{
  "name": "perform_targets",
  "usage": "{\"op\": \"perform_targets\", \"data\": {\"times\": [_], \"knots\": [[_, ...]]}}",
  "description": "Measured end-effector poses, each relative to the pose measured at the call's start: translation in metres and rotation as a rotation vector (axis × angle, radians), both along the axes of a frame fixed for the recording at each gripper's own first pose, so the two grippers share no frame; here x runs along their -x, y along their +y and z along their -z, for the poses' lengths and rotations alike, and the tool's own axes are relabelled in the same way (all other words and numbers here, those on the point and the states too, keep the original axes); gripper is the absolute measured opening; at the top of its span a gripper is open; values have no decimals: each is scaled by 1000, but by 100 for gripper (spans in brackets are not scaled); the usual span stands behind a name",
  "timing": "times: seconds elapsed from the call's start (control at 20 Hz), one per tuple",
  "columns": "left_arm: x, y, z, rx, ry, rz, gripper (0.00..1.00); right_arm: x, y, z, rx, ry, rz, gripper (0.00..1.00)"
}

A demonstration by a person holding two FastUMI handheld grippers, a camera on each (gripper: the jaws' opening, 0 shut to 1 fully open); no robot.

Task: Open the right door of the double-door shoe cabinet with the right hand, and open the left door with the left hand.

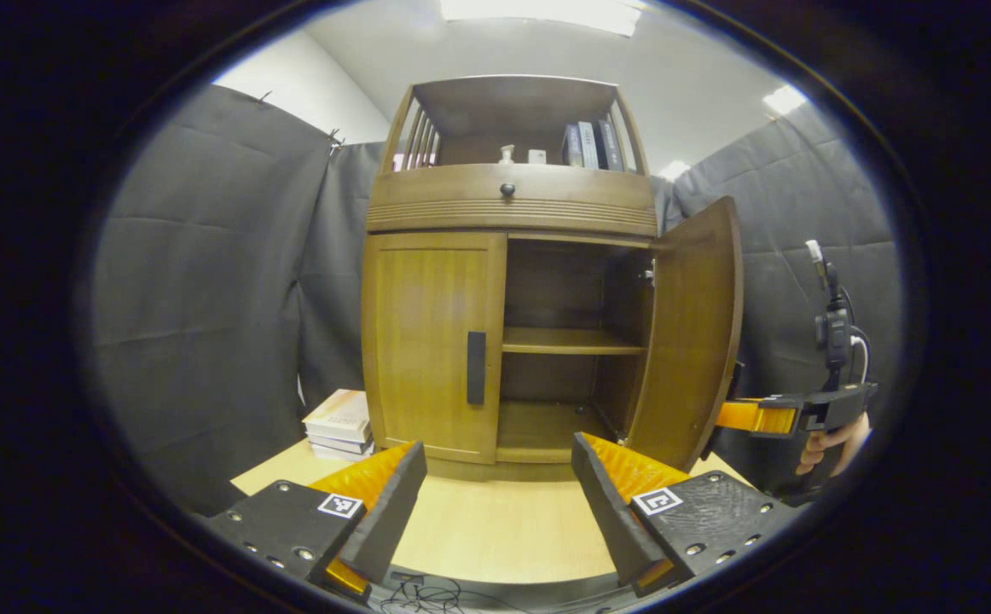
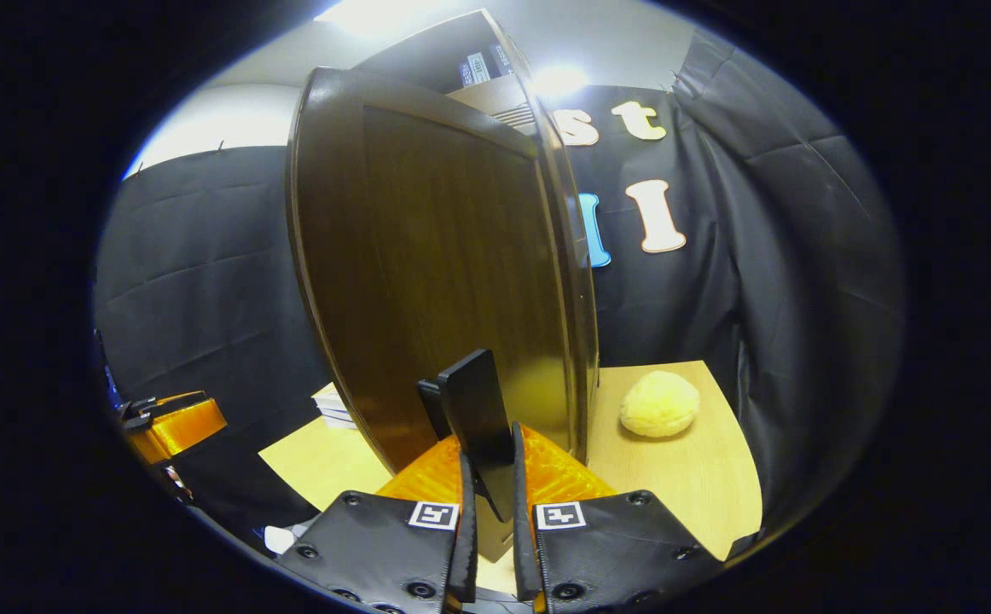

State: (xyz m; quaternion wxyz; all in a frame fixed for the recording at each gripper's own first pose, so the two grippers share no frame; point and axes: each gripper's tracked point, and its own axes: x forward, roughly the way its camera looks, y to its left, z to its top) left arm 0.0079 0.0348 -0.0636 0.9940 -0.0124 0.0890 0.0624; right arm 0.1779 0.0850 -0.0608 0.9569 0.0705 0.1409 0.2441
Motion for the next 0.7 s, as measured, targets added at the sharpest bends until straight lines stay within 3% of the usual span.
{"op": "perform_targets", "data": {"times": [0.7], "knots": [[-31,8,12,0,-1,8,100,-9,-21,-2,-55,11,76,18]]}}
